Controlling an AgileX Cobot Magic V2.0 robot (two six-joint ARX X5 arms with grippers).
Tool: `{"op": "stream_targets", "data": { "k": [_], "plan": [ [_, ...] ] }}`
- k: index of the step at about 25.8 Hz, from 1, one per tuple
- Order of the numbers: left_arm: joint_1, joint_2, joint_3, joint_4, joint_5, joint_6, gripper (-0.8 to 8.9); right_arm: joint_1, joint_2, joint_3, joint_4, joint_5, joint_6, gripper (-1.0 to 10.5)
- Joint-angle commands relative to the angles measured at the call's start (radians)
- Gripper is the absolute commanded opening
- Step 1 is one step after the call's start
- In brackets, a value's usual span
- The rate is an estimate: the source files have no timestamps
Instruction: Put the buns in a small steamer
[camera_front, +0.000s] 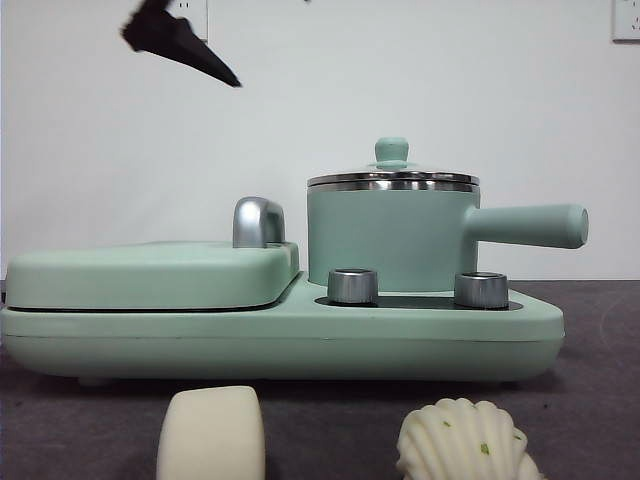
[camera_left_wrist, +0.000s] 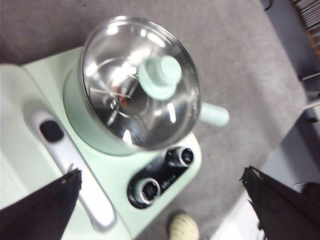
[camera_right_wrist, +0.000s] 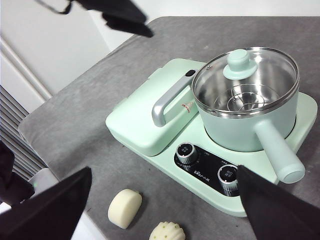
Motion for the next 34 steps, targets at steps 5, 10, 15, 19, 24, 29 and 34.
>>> {"op": "stream_targets", "data": {
  "k": [5,10,15,19,24,29,34],
  "plan": [
    [-0.074,0.233,0.367,-0.14,-0.116,0.018,4.94,0.003,0.003,0.018,0.013,0.0,0.011,4.6],
    [-0.114,0.365,0.537,-0.191,-0.177,0.03,4.94,0.003,0.003,0.018,0.013,0.0,0.011,4.6],
    [-0.154,0.436,0.586,-0.173,-0.25,0.054,4.94,0.003,0.003,0.018,0.012,0.0,0.011,4.6],
    [-0.184,0.459,0.586,-0.136,-0.342,0.08,4.94,0.003,0.003,0.018,0.013,0.0,0.011,4.6],
    [-0.23,0.49,0.586,-0.119,-0.41,0.132,4.95,0.002,0.003,0.018,0.012,0.0,0.011,4.6],
    [-0.263,0.522,0.586,-0.108,-0.415,0.164,4.9,0.002,0.003,0.018,0.012,0.0,0.011,4.6],
    [-0.267,0.542,0.586,-0.111,-0.415,0.169,3.08,0.002,0.003,0.018,0.012,0.002,0.01,4.6]
  ]
}}
